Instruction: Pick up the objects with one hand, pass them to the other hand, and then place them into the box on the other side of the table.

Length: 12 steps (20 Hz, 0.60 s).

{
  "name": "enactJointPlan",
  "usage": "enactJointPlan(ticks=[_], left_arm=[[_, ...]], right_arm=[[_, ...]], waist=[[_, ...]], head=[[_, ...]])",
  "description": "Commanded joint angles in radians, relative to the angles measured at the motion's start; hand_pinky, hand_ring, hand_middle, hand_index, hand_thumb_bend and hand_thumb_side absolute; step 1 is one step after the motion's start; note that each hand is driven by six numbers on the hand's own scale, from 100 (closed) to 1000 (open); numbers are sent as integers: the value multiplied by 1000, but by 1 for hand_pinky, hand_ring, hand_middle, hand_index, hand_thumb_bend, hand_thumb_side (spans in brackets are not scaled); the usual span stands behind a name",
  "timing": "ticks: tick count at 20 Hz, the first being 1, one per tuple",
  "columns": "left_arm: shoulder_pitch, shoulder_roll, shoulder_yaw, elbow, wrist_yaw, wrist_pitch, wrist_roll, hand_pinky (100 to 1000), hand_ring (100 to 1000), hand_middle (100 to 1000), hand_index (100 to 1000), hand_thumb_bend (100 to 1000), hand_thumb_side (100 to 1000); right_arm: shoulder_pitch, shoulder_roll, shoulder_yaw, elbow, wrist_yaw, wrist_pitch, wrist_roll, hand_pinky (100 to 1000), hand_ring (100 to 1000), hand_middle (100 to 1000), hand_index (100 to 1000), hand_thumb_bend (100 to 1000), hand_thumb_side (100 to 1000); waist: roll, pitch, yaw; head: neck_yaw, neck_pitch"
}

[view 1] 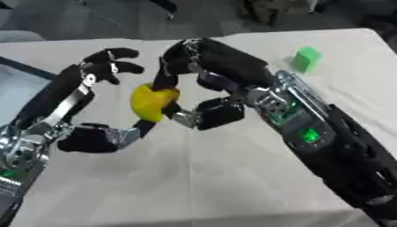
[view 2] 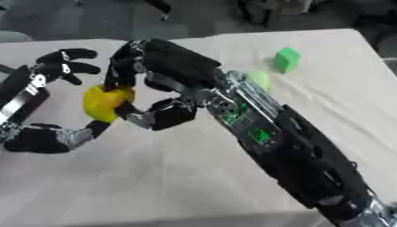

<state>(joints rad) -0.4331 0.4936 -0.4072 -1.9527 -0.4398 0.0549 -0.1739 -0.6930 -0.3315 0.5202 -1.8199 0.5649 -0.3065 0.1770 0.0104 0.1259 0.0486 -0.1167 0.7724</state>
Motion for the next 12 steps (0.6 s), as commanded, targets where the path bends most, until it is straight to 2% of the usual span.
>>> enactJointPlan(ticks=[1, 12], left_arm=[[-19, 15, -2, -8, -5, -1, -4, 702, 1000, 881, 809, 392, 391], [-20, 14, -11, -37, 36, -28, -18, 692, 1000, 861, 772, 363, 385]], right_arm=[[-20, 5, 1, -20, -14, -1, 6, 544, 481, 417, 340, 100, 100], [-17, 10, 6, -3, -22, -2, 8, 540, 482, 419, 340, 100, 100]], waist=[[0, -8, 1], [-1, -8, 2]], head=[[-4, -2], [-10, -2]])
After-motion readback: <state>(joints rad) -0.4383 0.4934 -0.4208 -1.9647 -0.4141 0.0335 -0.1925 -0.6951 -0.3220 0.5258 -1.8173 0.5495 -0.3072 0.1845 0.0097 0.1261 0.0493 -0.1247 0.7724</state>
